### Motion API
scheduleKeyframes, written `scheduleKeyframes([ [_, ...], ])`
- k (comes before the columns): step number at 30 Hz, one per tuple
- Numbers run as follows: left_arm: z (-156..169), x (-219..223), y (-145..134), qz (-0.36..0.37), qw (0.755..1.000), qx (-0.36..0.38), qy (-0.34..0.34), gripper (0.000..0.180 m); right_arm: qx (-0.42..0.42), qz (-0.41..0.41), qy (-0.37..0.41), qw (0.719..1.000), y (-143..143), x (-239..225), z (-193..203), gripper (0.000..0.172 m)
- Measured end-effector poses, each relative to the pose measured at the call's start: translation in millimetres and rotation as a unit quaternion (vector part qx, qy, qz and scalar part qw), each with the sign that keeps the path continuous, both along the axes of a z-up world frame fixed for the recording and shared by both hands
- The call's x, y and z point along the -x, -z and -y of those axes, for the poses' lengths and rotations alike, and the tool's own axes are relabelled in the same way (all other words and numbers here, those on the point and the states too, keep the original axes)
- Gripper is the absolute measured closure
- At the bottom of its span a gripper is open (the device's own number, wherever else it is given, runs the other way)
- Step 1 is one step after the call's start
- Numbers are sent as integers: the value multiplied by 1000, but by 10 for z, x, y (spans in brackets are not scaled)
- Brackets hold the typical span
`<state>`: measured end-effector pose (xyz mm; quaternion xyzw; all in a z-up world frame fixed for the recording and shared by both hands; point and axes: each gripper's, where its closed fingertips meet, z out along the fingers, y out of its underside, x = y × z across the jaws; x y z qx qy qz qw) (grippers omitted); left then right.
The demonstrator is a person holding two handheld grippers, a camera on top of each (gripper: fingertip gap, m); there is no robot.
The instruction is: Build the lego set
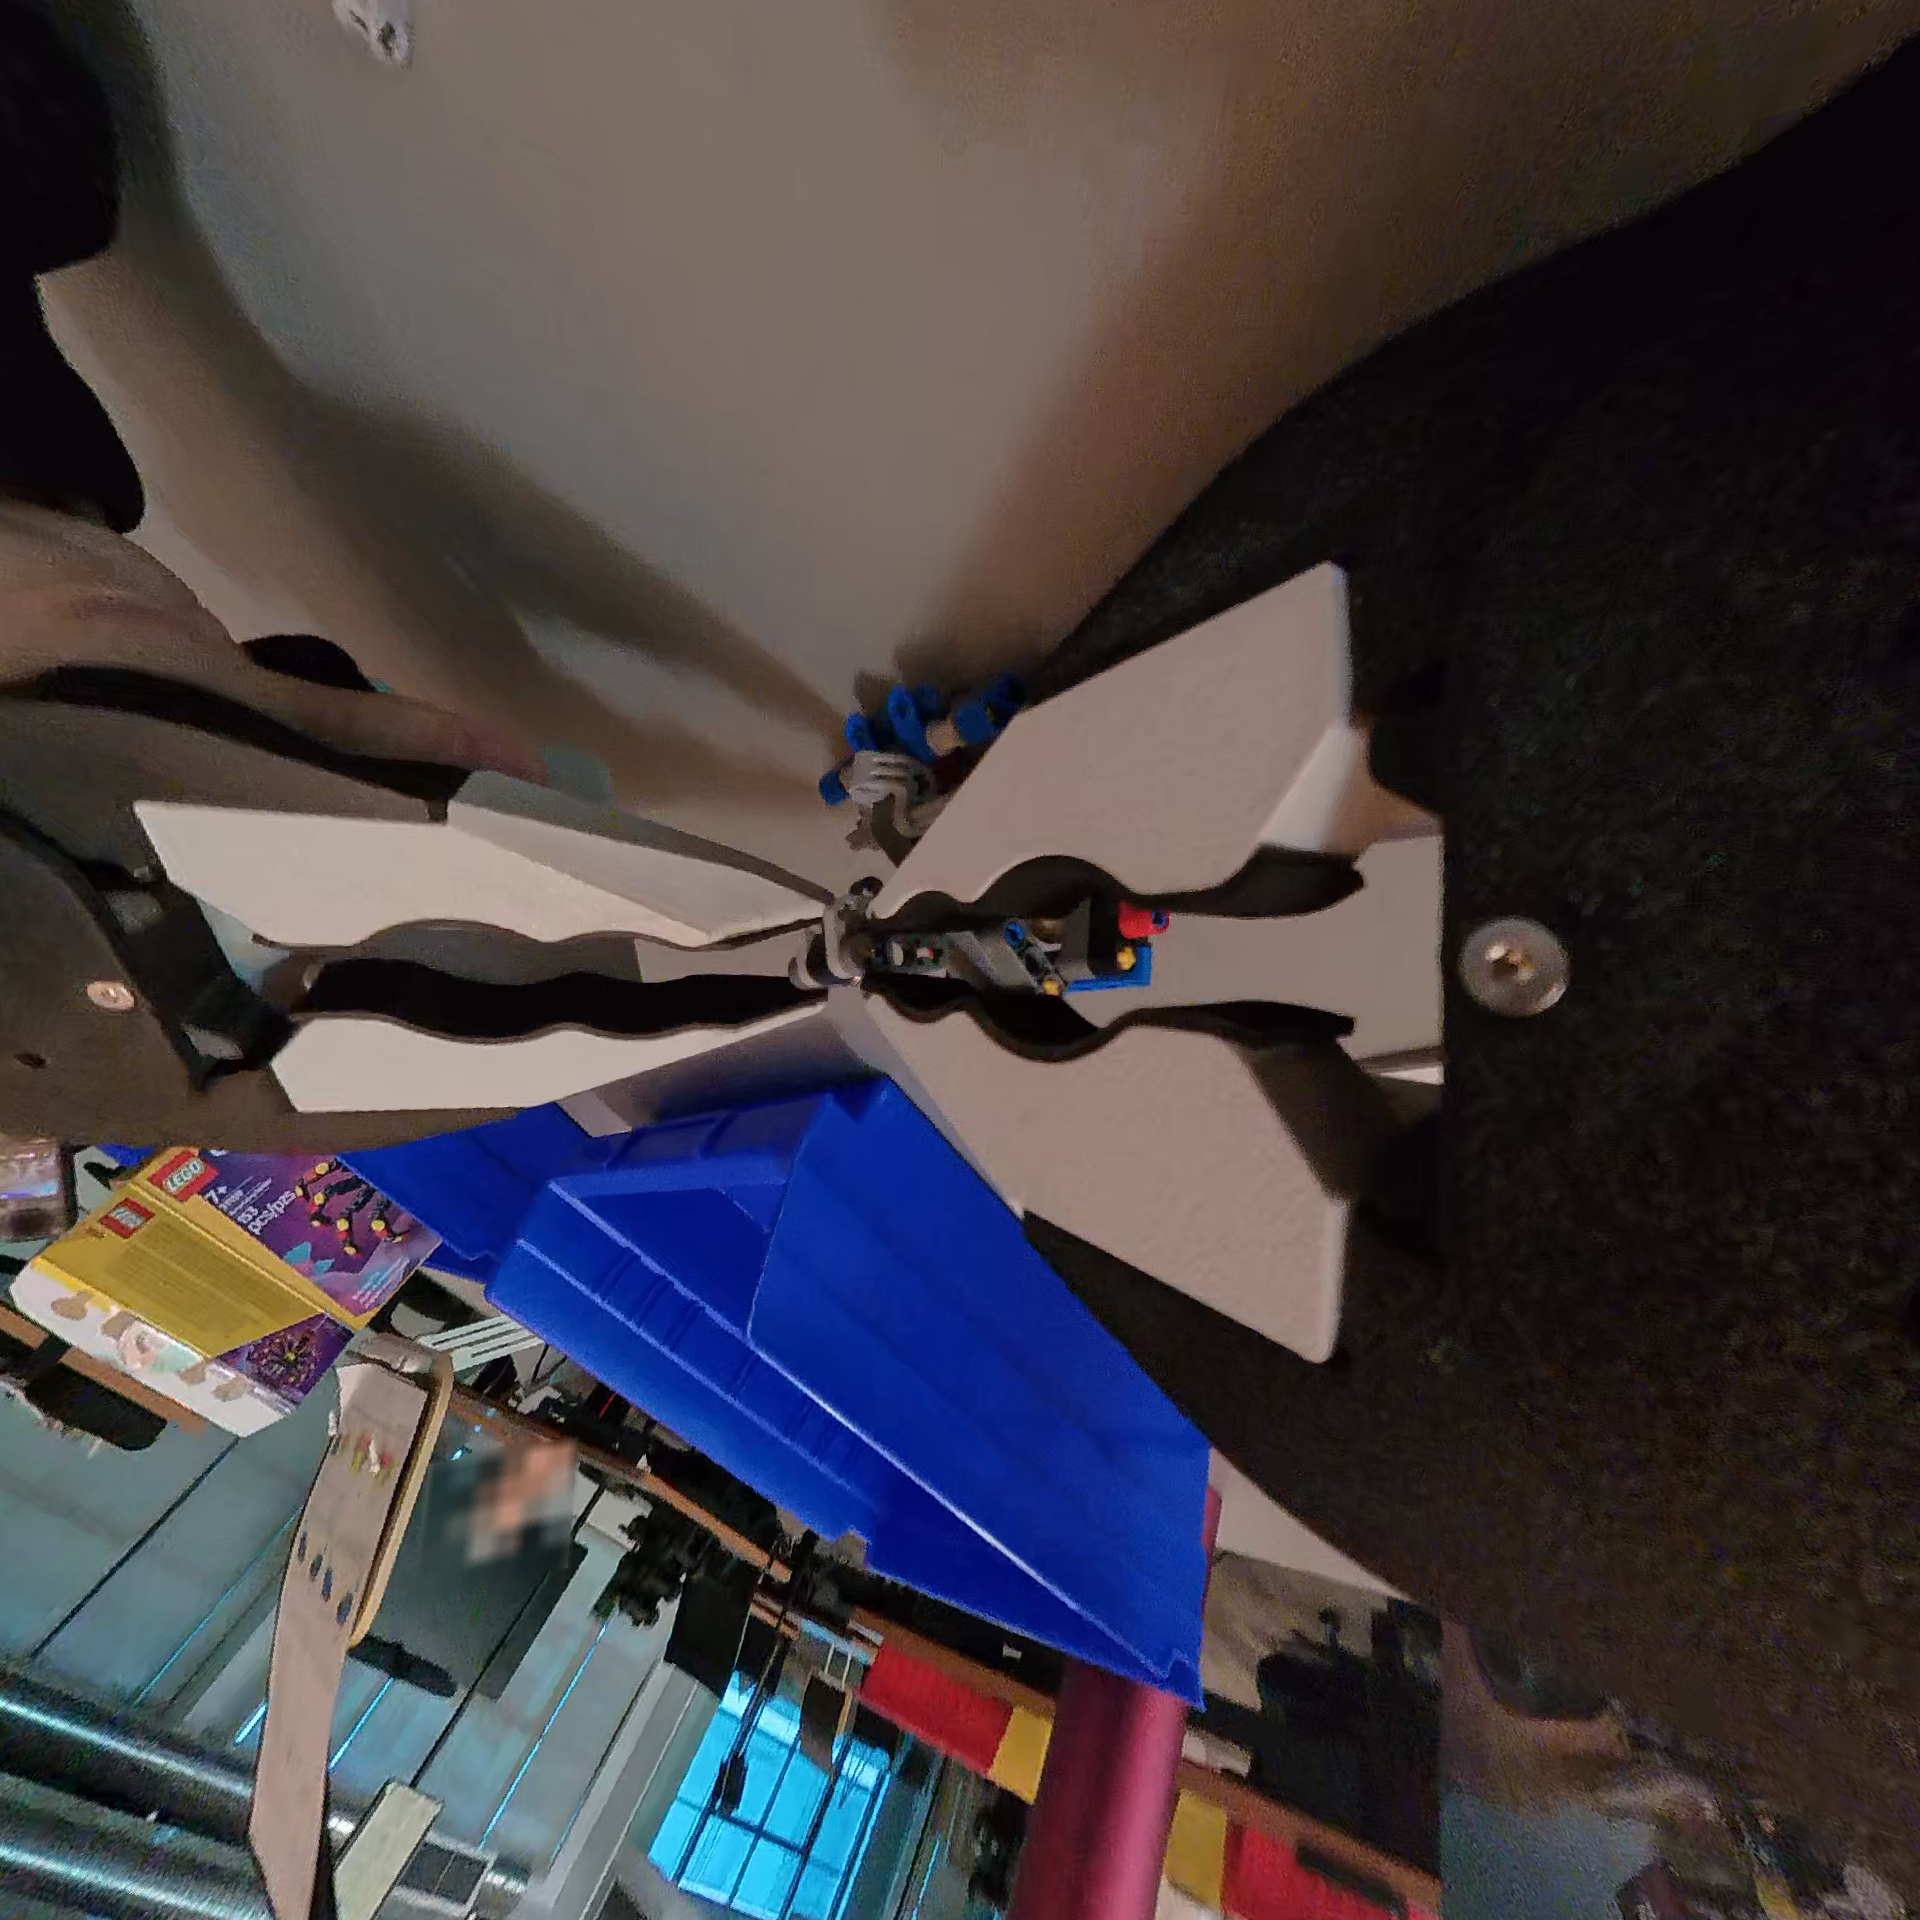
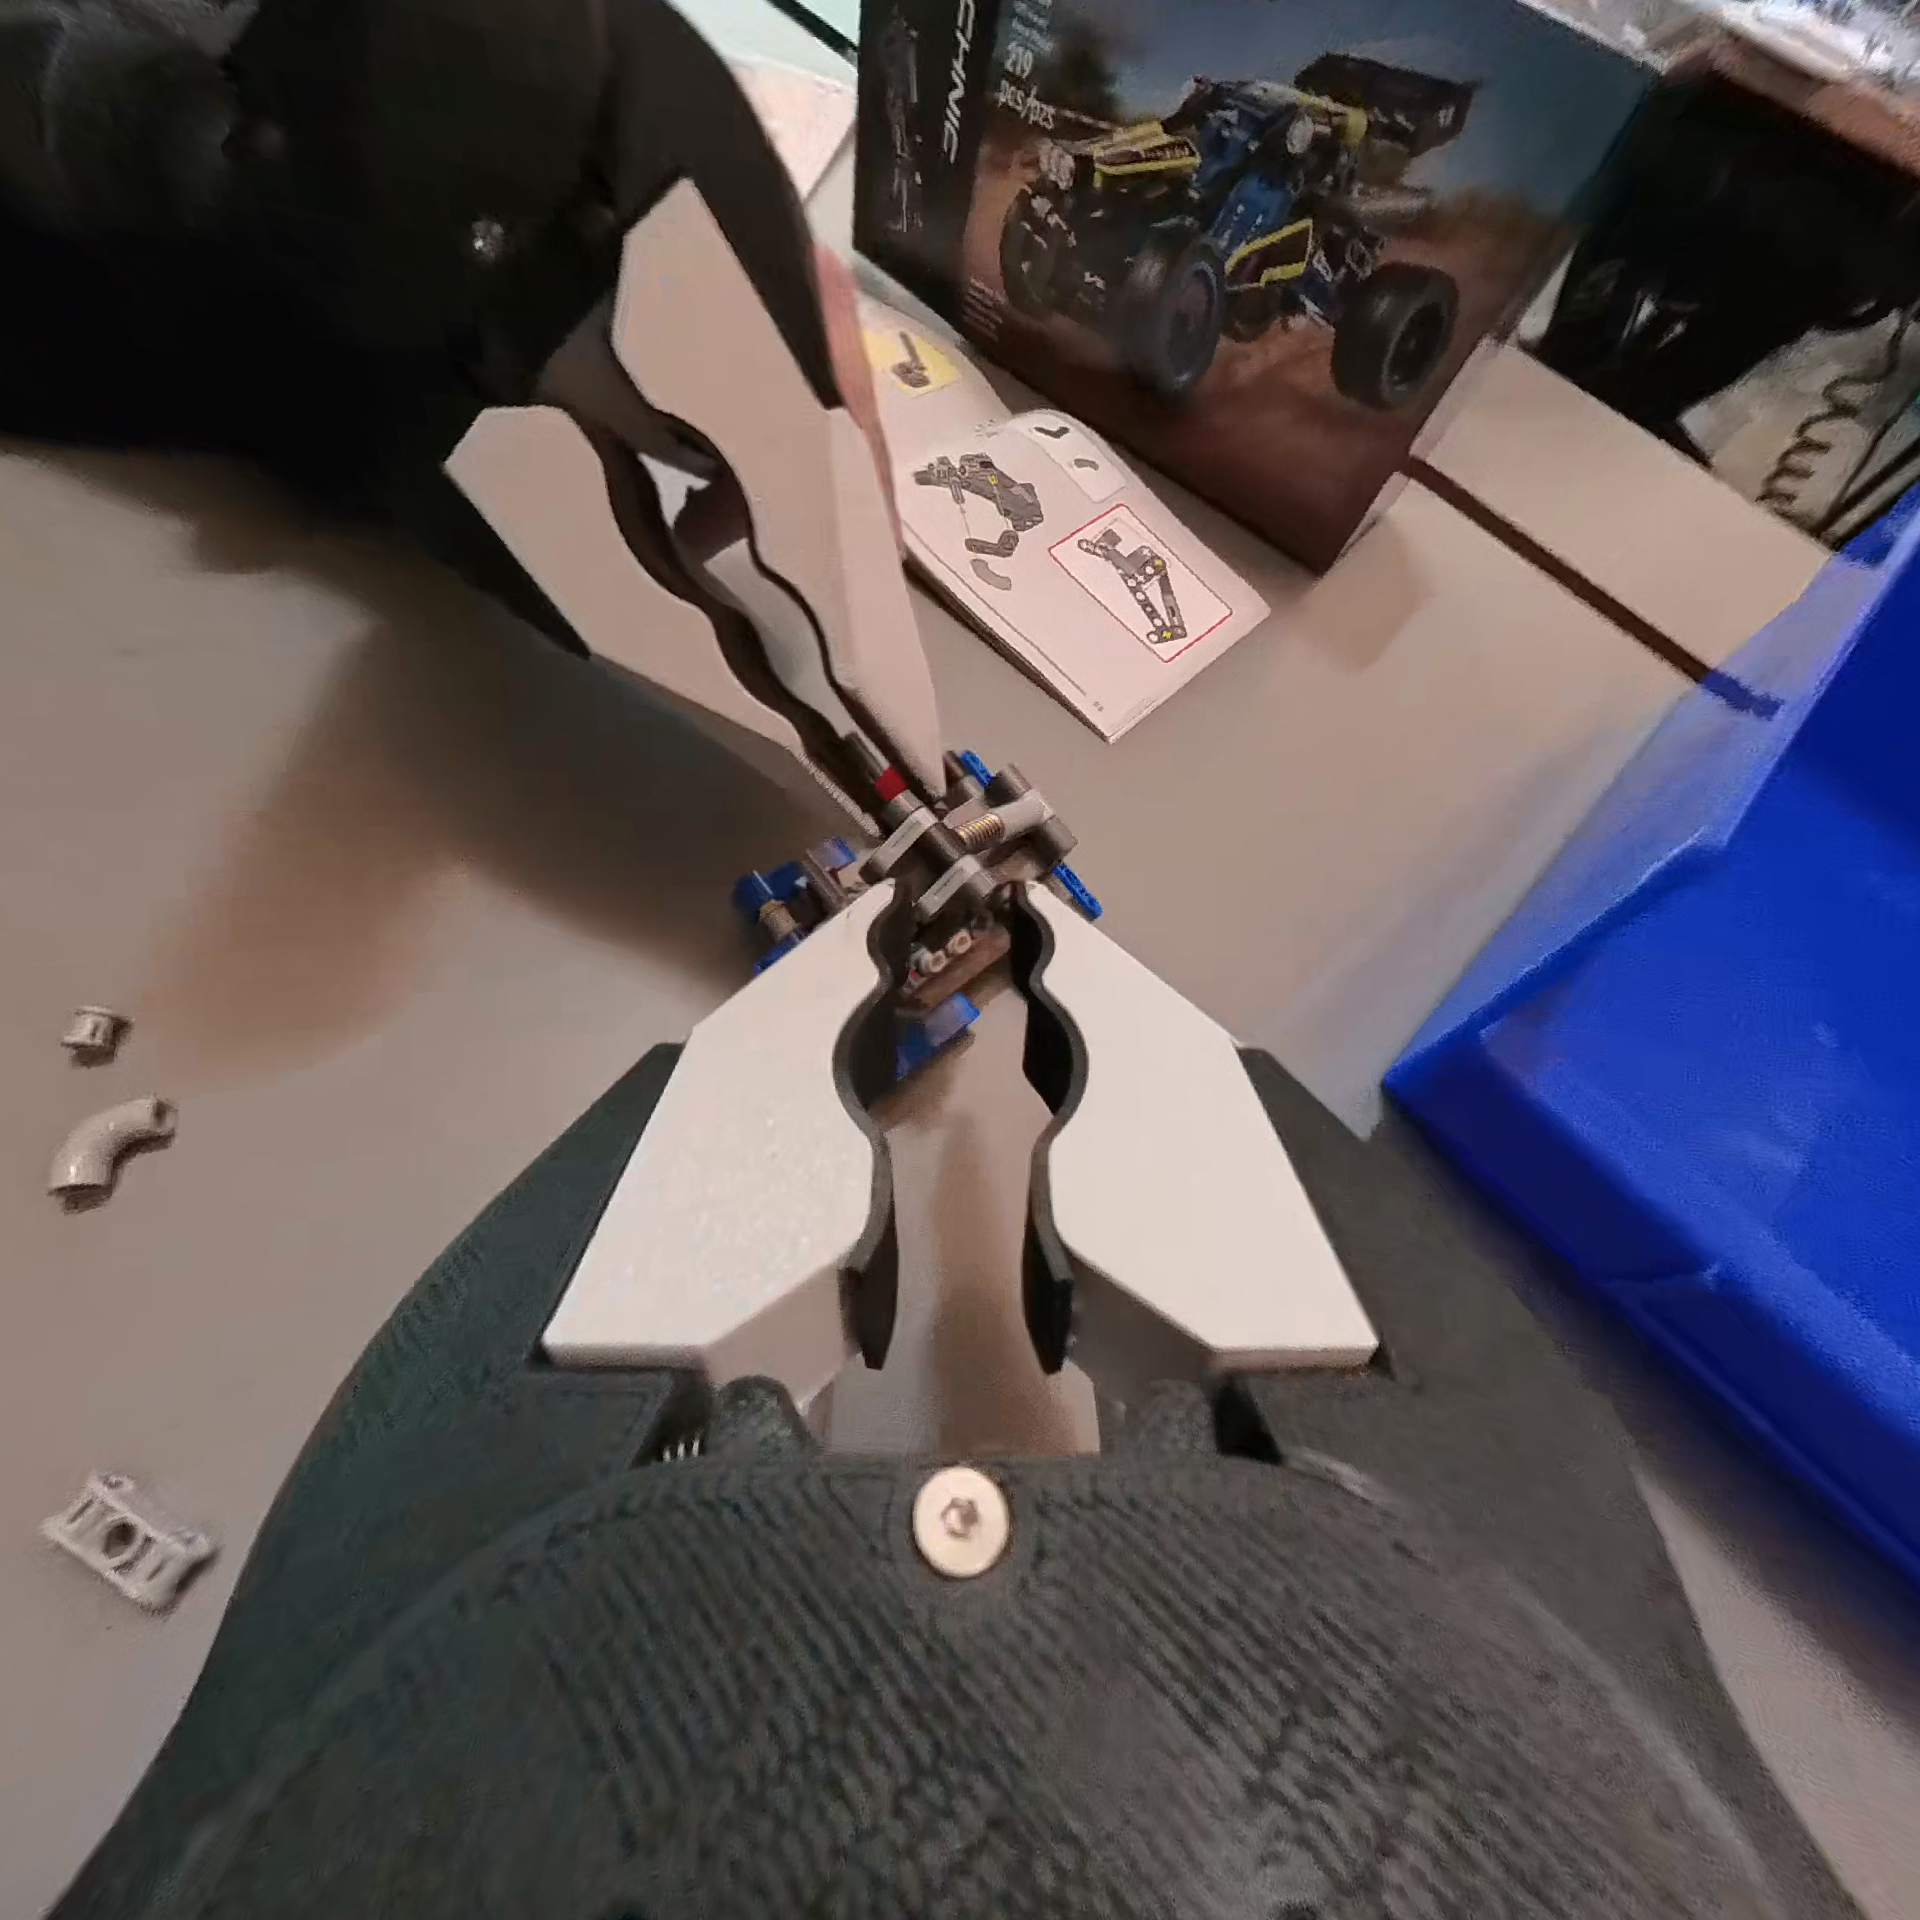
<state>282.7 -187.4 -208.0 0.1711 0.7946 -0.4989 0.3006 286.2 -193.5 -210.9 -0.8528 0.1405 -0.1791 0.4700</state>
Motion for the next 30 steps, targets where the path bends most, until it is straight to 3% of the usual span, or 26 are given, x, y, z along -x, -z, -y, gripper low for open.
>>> scheduleKeyframes([
  [6,-2,-23,34,41,999,-9,-9,177,-19,-29,10,999,69,-5,-10,159],
  [10,0,-34,16,58,998,-12,-21,177,-45,-59,30,997,57,37,-49,145],
  [12,3,-24,22,64,998,-16,-19,177,-47,-66,45,996,61,36,-44,148],
  [21,1,-35,-17,78,996,-4,-34,177,-103,-58,114,986,-5,-10,-51,152],
  [30,17,-8,32,90,995,-13,-40,177,-102,-32,166,980,38,22,-29,152],
])
